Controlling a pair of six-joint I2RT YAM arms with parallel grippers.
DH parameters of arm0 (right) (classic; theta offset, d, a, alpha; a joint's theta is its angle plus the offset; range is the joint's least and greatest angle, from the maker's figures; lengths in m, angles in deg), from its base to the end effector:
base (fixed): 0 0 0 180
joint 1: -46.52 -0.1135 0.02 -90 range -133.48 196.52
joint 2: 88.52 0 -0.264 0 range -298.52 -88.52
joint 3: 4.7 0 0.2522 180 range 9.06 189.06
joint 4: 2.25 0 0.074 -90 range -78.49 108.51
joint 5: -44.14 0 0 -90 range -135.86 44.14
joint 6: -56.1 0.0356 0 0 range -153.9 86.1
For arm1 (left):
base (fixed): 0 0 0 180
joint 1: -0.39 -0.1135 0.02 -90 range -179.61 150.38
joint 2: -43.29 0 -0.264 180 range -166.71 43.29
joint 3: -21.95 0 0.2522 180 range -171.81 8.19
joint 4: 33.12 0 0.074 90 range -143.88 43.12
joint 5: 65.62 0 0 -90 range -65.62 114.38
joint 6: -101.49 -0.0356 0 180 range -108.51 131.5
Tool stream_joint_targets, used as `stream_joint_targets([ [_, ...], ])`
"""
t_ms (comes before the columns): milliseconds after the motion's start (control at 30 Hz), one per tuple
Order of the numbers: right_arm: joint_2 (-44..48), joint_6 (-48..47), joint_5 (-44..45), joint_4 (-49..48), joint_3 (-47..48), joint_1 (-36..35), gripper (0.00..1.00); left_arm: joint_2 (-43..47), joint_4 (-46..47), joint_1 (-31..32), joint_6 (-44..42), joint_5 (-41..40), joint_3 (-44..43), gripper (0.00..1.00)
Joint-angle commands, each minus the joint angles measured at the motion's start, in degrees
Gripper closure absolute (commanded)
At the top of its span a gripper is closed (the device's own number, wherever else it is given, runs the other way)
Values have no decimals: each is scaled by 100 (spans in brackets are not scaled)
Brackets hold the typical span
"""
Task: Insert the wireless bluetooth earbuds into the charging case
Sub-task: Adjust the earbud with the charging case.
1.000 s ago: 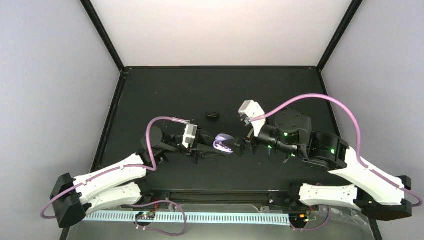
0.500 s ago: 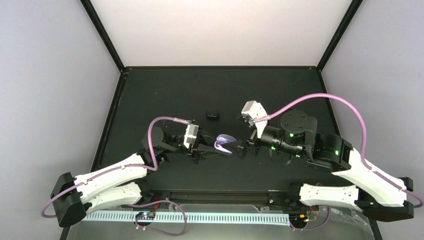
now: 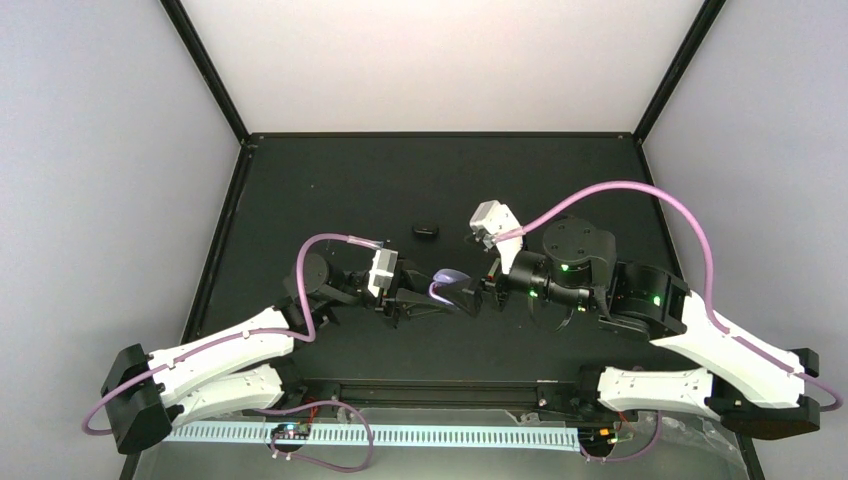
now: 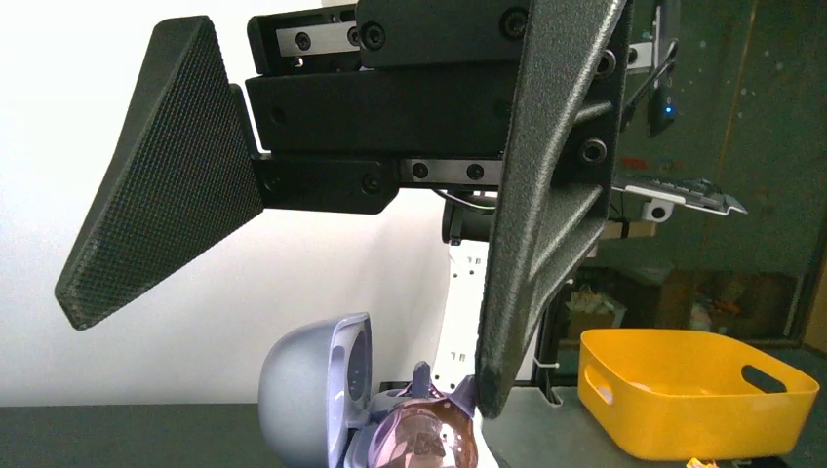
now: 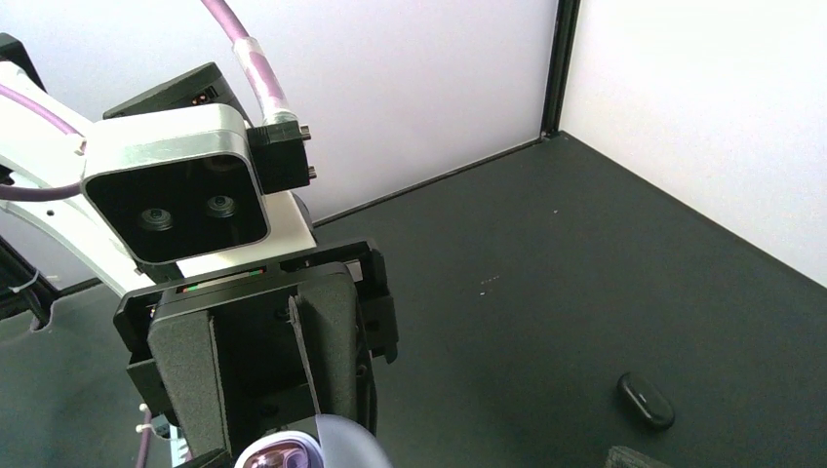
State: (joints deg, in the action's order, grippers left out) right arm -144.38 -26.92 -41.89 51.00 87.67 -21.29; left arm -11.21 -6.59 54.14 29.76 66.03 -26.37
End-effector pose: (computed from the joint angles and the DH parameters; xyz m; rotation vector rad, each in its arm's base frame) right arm 0.0700 0.1652 0.4505 -0.9427 1.7050 0.8257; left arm 0.1061 -0.1848 0.3363 1.0650 1.0138 -1.4873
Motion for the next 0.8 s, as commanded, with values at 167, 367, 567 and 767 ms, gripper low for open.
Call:
stream_joint_targets([
  [167,-124,73,481,192,-126,-21,0,141,186,82,-99,34,-191,98],
  [367,-98,110,583,227,-62,-21,0,167,78,91,-168,-30,-208,98],
  [567,120,73,284,243,396,-21,0,135,-246,91,-239,-559,-132,98],
  [767,274,-92,209,611,827,-16,0,80,-553,92,-128,-1344,-77,99],
])
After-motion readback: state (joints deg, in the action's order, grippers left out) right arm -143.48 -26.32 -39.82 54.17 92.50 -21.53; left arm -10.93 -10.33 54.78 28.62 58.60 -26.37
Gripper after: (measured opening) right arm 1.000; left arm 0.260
